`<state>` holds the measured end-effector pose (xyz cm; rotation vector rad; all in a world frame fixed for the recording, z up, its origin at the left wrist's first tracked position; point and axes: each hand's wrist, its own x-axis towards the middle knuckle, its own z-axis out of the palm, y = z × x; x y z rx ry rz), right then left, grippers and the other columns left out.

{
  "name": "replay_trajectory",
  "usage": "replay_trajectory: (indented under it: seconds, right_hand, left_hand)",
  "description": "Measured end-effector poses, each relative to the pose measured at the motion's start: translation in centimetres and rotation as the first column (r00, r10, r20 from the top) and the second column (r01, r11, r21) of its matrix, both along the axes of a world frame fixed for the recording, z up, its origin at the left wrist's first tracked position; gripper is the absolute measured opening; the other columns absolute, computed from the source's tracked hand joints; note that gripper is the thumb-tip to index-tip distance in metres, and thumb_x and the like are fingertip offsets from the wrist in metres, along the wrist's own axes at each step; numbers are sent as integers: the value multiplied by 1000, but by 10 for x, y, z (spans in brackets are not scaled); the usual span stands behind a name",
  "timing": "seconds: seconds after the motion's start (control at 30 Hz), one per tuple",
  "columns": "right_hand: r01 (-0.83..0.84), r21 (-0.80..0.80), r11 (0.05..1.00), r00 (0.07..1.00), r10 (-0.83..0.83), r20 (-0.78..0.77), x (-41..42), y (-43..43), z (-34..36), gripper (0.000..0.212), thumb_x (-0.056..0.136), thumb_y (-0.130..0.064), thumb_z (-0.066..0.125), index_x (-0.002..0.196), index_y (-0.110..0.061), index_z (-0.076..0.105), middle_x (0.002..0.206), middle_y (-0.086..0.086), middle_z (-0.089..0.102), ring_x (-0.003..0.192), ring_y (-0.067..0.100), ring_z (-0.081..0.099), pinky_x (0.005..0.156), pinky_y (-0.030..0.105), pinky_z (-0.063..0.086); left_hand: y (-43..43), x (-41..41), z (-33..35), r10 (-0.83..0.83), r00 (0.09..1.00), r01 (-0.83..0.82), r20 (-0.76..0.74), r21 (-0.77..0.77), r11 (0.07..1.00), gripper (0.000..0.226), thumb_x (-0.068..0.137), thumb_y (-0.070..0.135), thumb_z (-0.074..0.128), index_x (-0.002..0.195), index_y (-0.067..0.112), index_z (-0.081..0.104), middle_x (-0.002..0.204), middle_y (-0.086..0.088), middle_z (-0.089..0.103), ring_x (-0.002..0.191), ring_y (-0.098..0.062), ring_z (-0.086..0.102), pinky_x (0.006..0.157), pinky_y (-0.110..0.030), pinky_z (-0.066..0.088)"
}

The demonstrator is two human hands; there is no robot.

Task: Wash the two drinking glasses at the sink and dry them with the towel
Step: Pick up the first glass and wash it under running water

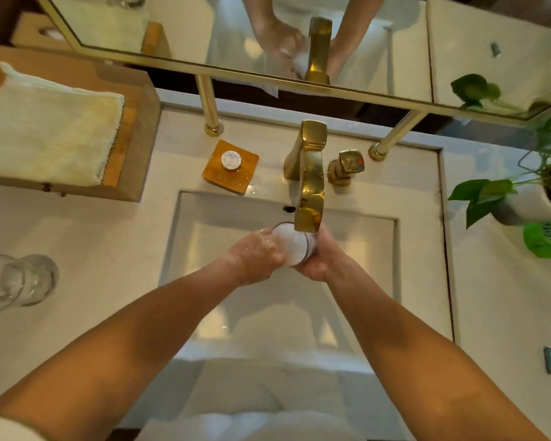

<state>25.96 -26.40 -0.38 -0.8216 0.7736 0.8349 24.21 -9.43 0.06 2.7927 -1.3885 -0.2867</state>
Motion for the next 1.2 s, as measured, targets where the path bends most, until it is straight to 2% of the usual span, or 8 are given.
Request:
replay_trajectory:
  seconds: [0.2, 0.4, 0.63, 0.77, 0.87, 1.07, 1.13, 1.2]
  right_hand:
    - [-52, -64, 997, 999, 51, -17, 8, -8, -13, 51, 94, -47, 43, 112, -8, 70, 119, 16, 66, 109, 32, 62, 86, 40, 53]
    - [-98, -55, 994, 995, 97, -14, 11, -6, -20, 57, 68, -49, 69, 113, -14, 69, 134, 17, 62, 116, 33, 59, 110, 51, 37]
    - [-63, -15, 998, 998, 63, 15, 8, -3, -16, 52, 95, -56, 39, 115, -15, 66, 123, 15, 65, 111, 33, 61, 85, 43, 53]
    - [-54, -18, 998, 998, 54, 25, 4, -2, -8, 51, 97, -55, 38, 111, -15, 67, 105, 12, 71, 94, 30, 67, 70, 36, 58]
    - [-8, -21, 1000, 999, 9, 44, 2, -2, -6, 47, 93, -51, 46, 103, -12, 71, 101, 12, 71, 94, 29, 66, 82, 39, 54]
    - [166, -67, 984, 970, -151, 191, 7, -3, -2, 45, 87, -47, 53, 100, -6, 68, 87, 13, 66, 78, 25, 65, 67, 33, 53]
    - [286, -187, 940, 942, -241, 232, 10, -3, -2, 46, 84, -40, 60, 112, -4, 66, 93, 14, 68, 81, 26, 67, 64, 33, 55]
    - [352, -354, 866, 921, -255, 294, 8, -5, 3, 27, 87, -32, 64, 104, -11, 67, 94, 11, 66, 81, 22, 65, 64, 33, 53]
  left_hand:
    - [-13, 2, 1, 226, 964, -208, -138, 135, 969, 23, 83, 11, 66, 103, 4, 73, 102, -16, 72, 97, -35, 68, 67, -16, 43]
    - [-16, 0, -2, 90, 995, -82, -52, 142, 986, 28, 45, 21, 88, 72, 18, 82, 76, -4, 77, 76, -30, 74, 76, -36, 61]
    - [-19, -6, 28, 111, 993, -110, 50, -22, 994, 40, 21, 20, 95, 56, 12, 77, 57, -4, 71, 52, -24, 69, 53, -28, 57]
    - [-12, -11, -6, 166, 983, -168, 82, 17, 986, 40, 52, 15, 84, 91, 6, 80, 88, -12, 77, 81, -31, 75, 72, -34, 62]
    - [-18, -14, -14, 353, 924, -361, -143, -33, 932, 39, 77, 19, 60, 115, 12, 64, 104, -8, 66, 99, -32, 68, 82, -32, 56]
    - [-68, -33, 40, 536, 408, -912, -739, -306, 273, 30, 83, 11, 67, 113, 15, 67, 101, -4, 72, 89, -18, 67, 79, -31, 56]
    - [-66, -36, 43, 317, 76, -978, -945, -133, -160, 30, 84, 7, 69, 112, 17, 68, 107, -1, 72, 96, -16, 68, 78, -28, 57]
    - [-56, -35, 38, -242, -209, -831, -948, 302, -467, 20, 89, 9, 65, 109, 13, 67, 110, -5, 69, 98, -19, 67, 83, -31, 56]
